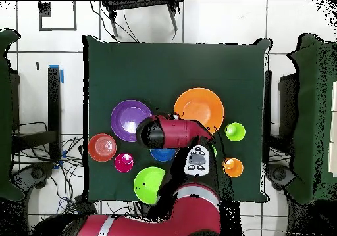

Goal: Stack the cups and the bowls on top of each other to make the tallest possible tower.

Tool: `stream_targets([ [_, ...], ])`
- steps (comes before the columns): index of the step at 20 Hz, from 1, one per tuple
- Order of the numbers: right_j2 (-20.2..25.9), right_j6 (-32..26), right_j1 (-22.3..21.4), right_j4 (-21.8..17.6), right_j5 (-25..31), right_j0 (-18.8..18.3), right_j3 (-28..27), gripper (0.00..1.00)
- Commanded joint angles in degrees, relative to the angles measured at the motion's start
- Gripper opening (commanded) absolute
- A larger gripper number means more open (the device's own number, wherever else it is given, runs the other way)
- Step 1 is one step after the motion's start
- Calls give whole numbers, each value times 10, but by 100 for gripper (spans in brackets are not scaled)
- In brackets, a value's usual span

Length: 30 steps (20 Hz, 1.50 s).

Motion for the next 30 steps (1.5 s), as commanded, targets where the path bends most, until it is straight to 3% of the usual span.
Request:
stream_targets([
  [1,10,55,56,-46,-76,-1,-44,100],
  [3,18,52,60,-51,-99,-10,-44,100],
  [12,21,56,77,-38,-103,-14,-45,100],
  [21,-76,90,121,-16,-139,50,-69,100],
  [25,-61,90,131,-16,-165,32,-57,100],
  [30,-26,78,128,-18,-149,9,-47,100],
])
